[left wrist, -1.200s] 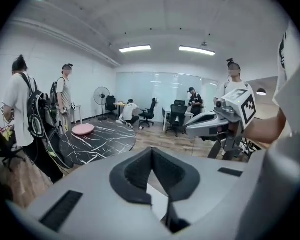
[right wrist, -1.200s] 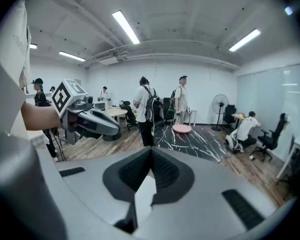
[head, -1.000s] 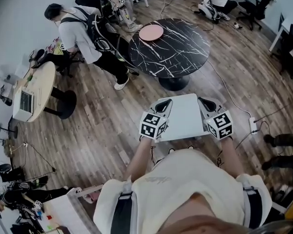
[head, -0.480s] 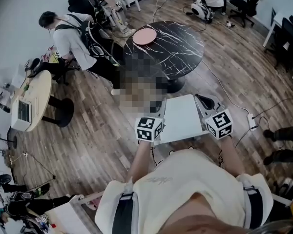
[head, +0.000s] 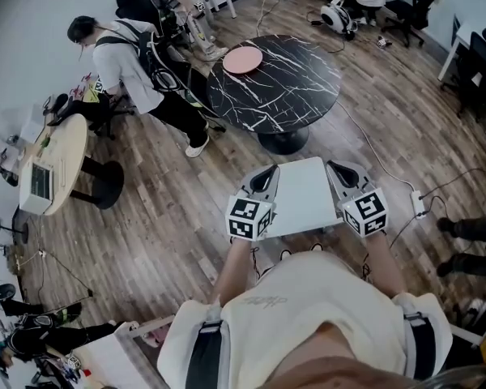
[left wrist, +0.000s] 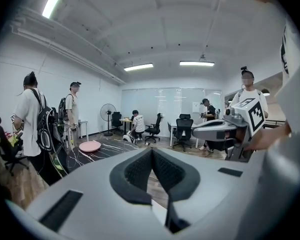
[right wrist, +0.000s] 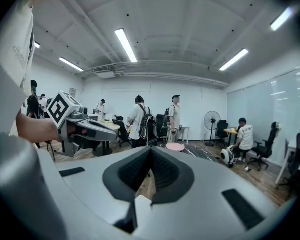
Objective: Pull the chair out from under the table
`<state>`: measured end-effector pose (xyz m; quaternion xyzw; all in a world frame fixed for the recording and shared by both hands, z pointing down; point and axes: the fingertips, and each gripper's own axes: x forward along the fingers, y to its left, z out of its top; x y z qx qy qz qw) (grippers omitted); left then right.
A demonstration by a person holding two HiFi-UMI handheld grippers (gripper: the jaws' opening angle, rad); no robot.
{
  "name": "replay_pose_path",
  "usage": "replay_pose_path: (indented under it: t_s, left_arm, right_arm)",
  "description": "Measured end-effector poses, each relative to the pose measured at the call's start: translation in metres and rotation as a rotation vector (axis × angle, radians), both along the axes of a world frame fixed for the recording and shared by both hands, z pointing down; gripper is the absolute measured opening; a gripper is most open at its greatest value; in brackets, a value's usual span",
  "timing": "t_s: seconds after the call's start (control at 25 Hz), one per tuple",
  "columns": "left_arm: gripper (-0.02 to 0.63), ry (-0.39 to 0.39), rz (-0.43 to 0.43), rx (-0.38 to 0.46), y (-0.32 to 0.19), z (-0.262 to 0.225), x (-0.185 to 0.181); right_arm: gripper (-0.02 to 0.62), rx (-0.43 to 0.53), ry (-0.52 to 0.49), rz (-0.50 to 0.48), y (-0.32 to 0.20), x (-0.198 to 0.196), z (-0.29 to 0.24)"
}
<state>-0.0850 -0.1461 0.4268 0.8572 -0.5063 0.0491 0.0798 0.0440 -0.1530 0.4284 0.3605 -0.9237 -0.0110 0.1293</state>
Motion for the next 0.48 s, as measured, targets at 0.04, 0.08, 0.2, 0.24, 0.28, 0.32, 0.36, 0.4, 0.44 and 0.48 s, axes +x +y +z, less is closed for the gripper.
replay_pose_path:
  t_s: [0.04, 0.08, 0.2, 0.24, 0.28, 0.32, 0.36, 0.4, 0.44, 0.48]
  left_arm:
    - [0.017, 0.002, 0.0, -0.002, 0.001, 0.0, -0.001]
    - [0.017, 0.001, 0.002, -0.003, 0.002, 0.0, -0.001]
    - [0.017, -0.001, 0.012, -0.007, 0.005, 0.002, 0.002]
    - [0.017, -0.002, 0.019, -0.013, 0.006, 0.003, 0.004]
    - [0.017, -0.003, 0.028, -0.019, 0.008, 0.006, 0.006]
    - [0.017, -0.005, 0.037, -0.025, 0.009, 0.008, 0.008]
    - [0.017, -0.008, 0.045, -0.029, 0.01, 0.011, 0.009]
    - [0.017, -0.012, 0.05, -0.032, 0.011, 0.013, 0.011]
    - [0.017, -0.017, 0.053, -0.035, 0.012, 0.014, 0.012]
    - [0.017, -0.02, 0.054, -0.037, 0.012, 0.015, 0.013]
  right_arm:
    - [0.006, -0.001, 0.003, -0.009, 0.002, -0.002, 0.001]
    - [0.006, 0.001, 0.004, -0.014, 0.003, -0.003, 0.001]
    - [0.006, 0.005, 0.01, -0.019, 0.008, -0.004, 0.004]
    - [0.006, 0.002, 0.015, -0.019, 0.009, -0.004, 0.007]
    - [0.006, -0.001, 0.021, -0.019, 0.011, -0.004, 0.01]
    - [0.006, -0.004, 0.026, -0.016, 0.012, -0.003, 0.013]
    - [0.006, -0.006, 0.027, -0.011, 0.012, -0.001, 0.015]
    - [0.006, -0.007, 0.025, -0.006, 0.012, 0.001, 0.016]
    - [0.006, -0.008, 0.021, -0.001, 0.012, 0.002, 0.015]
    - [0.006, -0.009, 0.017, 0.003, 0.012, 0.004, 0.015]
